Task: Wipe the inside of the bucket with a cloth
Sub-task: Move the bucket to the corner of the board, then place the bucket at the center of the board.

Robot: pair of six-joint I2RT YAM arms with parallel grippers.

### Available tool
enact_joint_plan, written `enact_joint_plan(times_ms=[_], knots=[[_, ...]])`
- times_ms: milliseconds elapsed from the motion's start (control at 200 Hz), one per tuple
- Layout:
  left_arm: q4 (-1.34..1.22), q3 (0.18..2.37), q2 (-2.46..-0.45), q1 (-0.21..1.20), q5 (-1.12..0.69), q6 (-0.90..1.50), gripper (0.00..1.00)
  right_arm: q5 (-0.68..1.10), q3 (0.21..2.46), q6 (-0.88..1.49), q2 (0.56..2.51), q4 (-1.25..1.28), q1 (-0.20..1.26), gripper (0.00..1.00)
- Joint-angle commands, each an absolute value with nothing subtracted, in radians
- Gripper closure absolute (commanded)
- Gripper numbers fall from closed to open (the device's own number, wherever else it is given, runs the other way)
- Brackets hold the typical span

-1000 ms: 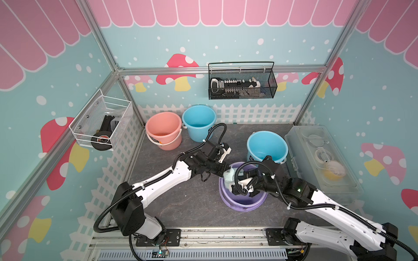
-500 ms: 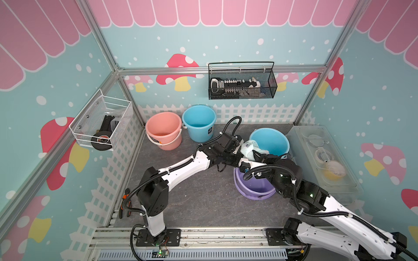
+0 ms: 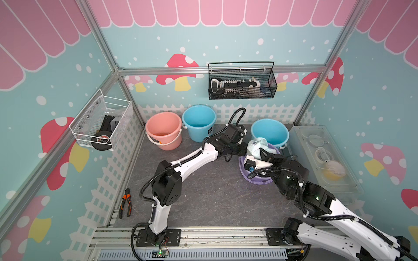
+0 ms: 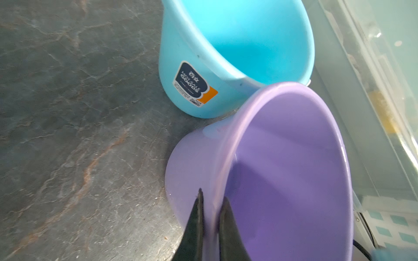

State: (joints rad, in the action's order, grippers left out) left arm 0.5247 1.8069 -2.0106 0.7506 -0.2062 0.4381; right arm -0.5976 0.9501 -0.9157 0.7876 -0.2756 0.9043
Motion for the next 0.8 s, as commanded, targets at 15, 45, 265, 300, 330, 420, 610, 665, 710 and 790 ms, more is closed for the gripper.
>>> enact_joint_plan(times_ms=[15,45,265,300,330,420,610,665,710,790], knots=[[0.539,1.807,-1.969,0.696,-0.183,0.431,1.00,-0.672,0.984,-0.929,0.772,-0.208,0.905,1.00],[0.538,1.793,-1.956,0.682,-0.194,0.429,1.00,-0.684,0.986,-0.934,0.774,-0.200,0.905,1.00],[0.542,1.656,-1.820,0.598,-0.191,0.429,1.00,-0.724,0.995,-0.972,0.792,-0.174,0.905,1.00],[0.542,1.635,-1.801,0.581,-0.172,0.439,1.00,-0.724,1.000,-0.976,0.794,-0.171,0.904,1.00],[0.542,1.620,-1.789,0.564,-0.163,0.447,1.00,-0.724,1.003,-0.978,0.797,-0.170,0.905,1.00],[0.542,1.601,-1.775,0.518,-0.130,0.478,1.00,-0.721,1.011,-0.984,0.807,-0.170,0.905,1.00],[0.536,1.687,-1.847,0.481,-0.056,0.544,1.00,-0.718,1.034,-0.985,0.818,-0.172,0.905,1.00],[0.532,1.736,-1.884,0.479,-0.033,0.562,1.00,-0.718,1.041,-0.986,0.818,-0.176,0.904,1.00],[0.531,1.779,-1.921,0.474,-0.022,0.576,1.00,-0.718,1.045,-0.985,0.818,-0.180,0.904,1.00],[0.529,1.854,-1.988,0.466,-0.010,0.610,1.00,-0.721,1.057,-0.981,0.815,-0.198,0.905,1.00]])
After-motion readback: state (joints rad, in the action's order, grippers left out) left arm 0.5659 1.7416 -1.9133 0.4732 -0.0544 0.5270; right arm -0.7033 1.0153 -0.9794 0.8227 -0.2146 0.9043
